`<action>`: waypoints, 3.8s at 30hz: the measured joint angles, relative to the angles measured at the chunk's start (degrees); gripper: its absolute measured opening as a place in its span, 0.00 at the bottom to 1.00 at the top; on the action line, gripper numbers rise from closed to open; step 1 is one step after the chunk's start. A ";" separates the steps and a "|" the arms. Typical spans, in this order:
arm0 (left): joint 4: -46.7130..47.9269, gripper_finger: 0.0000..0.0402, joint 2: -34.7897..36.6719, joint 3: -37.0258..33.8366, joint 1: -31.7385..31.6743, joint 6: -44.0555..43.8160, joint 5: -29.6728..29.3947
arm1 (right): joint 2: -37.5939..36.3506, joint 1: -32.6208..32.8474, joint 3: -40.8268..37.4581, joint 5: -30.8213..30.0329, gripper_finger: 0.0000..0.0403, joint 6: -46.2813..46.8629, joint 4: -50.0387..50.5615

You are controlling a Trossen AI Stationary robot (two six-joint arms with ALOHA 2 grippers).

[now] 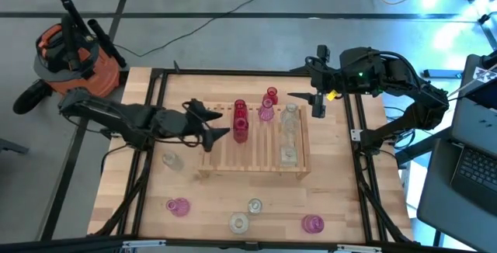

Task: Sort vases onto shelf
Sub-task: Put the transparent vase on the shelf

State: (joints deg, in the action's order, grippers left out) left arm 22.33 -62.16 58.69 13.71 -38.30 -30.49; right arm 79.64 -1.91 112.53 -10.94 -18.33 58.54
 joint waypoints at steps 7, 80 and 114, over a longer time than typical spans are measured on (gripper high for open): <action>40.46 0.78 1.97 10.59 0.31 -20.39 15.16 | 0.29 0.02 0.00 -0.06 0.62 0.00 -0.06; 67.28 0.36 -5.80 34.75 -1.44 -32.98 21.01 | 4.73 0.00 -0.02 -1.08 0.62 -0.52 2.47; 67.71 0.36 -26.70 51.32 -25.11 9.72 30.30 | 7.63 0.00 0.00 1.53 0.62 0.12 3.55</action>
State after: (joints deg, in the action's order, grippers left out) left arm 90.04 -88.86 110.02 -11.40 -28.58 -0.18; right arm 87.26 -1.91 112.53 -9.41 -18.21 62.09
